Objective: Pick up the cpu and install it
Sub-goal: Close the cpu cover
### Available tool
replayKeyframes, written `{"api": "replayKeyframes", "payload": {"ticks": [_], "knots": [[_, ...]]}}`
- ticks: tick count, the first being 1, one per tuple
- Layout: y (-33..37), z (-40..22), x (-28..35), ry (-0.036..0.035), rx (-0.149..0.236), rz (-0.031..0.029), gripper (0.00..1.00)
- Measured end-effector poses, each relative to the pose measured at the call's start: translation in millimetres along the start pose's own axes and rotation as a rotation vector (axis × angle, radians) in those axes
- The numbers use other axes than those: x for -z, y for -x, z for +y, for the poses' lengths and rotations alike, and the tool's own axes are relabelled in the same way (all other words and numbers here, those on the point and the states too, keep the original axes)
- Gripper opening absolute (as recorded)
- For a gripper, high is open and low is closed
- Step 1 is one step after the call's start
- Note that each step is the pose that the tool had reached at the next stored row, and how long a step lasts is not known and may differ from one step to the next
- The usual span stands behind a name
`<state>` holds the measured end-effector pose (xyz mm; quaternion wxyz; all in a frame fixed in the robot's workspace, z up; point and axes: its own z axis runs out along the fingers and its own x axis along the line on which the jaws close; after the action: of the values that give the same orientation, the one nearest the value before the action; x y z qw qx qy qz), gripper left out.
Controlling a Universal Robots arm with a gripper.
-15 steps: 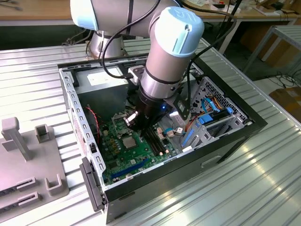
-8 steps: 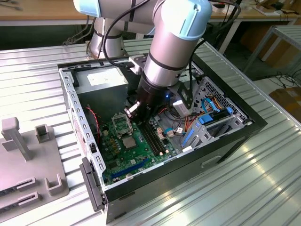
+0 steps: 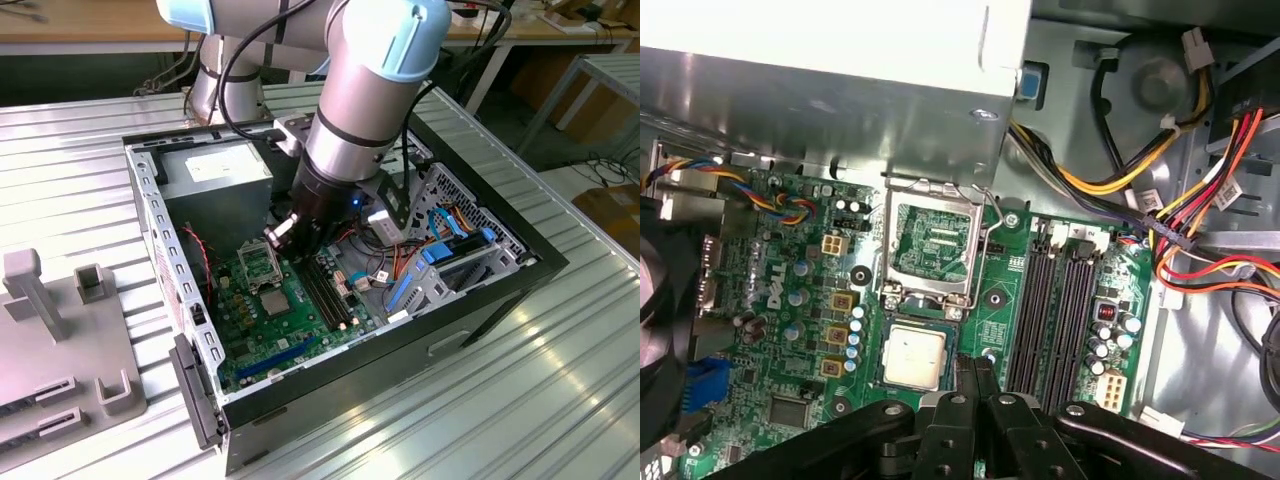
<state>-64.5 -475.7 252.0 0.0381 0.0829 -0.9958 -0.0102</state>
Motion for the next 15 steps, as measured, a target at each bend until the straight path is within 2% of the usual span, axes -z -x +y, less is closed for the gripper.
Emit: {"api": "replayKeyframes", "payload": {"ticks": [3,7,10,12,15], "knots": [[0.3,0.0,0.0,-0.0020,0.028,0.0007,0.11],[0.3,-0.1,0.0,-0.0079,0.106,0.0029,0.11],[2.7,-0.3,0.2,-0.0102,0.141,0.0037,0.11],[8.9,0.3,0.7,-0.0106,0.146,0.0038,0.11],[12.2,3.4,0.8,-0.0113,0.156,0.0041,0.11]]}}
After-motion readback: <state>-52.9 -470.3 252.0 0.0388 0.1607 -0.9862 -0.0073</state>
